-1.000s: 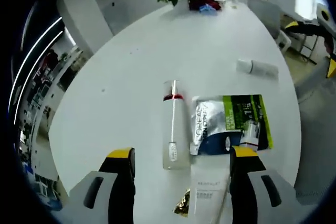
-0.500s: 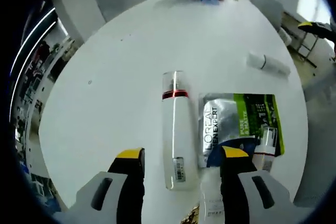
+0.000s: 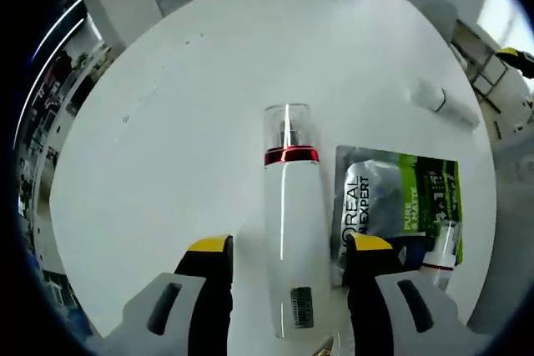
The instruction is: Arrange the skincare products in the storage area until every visible bottle or jar stands upright without overlapping.
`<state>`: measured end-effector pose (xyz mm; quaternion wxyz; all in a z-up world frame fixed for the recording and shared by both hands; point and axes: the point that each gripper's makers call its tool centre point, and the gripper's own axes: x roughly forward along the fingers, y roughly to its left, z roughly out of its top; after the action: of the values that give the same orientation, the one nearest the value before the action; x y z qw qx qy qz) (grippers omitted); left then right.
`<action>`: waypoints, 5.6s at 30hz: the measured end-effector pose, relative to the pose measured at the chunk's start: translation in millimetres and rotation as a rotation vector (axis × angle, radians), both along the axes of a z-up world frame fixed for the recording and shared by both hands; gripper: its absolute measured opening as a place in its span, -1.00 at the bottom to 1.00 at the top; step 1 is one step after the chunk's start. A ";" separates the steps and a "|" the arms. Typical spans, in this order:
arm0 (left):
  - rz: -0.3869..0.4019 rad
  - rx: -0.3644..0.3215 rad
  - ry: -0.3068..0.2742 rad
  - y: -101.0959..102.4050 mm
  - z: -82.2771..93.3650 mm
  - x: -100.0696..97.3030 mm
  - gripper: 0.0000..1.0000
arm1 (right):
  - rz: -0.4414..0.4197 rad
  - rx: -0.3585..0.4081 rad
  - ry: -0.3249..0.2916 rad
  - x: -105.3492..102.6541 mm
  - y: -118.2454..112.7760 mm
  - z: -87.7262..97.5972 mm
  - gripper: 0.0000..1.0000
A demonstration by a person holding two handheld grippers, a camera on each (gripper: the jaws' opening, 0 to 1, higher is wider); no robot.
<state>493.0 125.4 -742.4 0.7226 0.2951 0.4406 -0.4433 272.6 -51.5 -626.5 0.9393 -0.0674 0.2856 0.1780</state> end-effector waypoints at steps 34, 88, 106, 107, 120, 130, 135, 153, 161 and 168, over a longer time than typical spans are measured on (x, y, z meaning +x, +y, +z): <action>0.005 0.016 -0.033 -15.1 6.2 -2.2 -0.49 | 0.009 0.003 -0.010 -1.4 0.3 0.2 0.99; 0.072 -0.530 0.004 -34.6 104.7 -134.7 -0.49 | 0.149 0.578 0.009 67.0 67.4 32.6 0.22; 0.115 -0.756 0.247 -56.3 106.6 -168.5 -0.49 | 0.106 0.959 0.149 92.0 103.5 29.1 -0.14; 0.114 -0.760 0.253 -57.5 105.8 -170.0 -0.49 | 0.108 0.958 0.149 91.3 104.5 29.2 -0.17; 0.094 -0.702 0.296 -74.6 82.5 -176.9 -0.49 | 0.174 0.761 0.143 90.4 111.8 25.1 -0.38; 0.102 -0.643 0.306 -78.3 65.3 -174.3 -0.49 | 0.233 0.609 0.125 94.1 121.3 15.4 -0.40; 0.091 -0.598 0.286 -77.5 57.6 -171.9 -0.49 | 0.282 0.499 0.094 95.1 129.2 12.6 -0.40; 0.073 -0.562 0.225 -70.4 61.4 -147.2 -0.49 | 0.312 0.435 0.029 122.3 135.5 16.7 -0.41; 0.047 -0.501 0.148 -64.5 62.4 -130.7 -0.49 | 0.327 0.405 -0.014 132.1 138.4 22.1 -0.41; 0.019 -0.450 0.082 -60.5 62.0 -114.2 -0.49 | 0.329 0.373 -0.043 141.2 138.6 25.8 -0.41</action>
<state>378.8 64.9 -680.4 0.7559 0.1041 0.3625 -0.5352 413.8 87.2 -600.7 0.8997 0.0581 0.2131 0.3766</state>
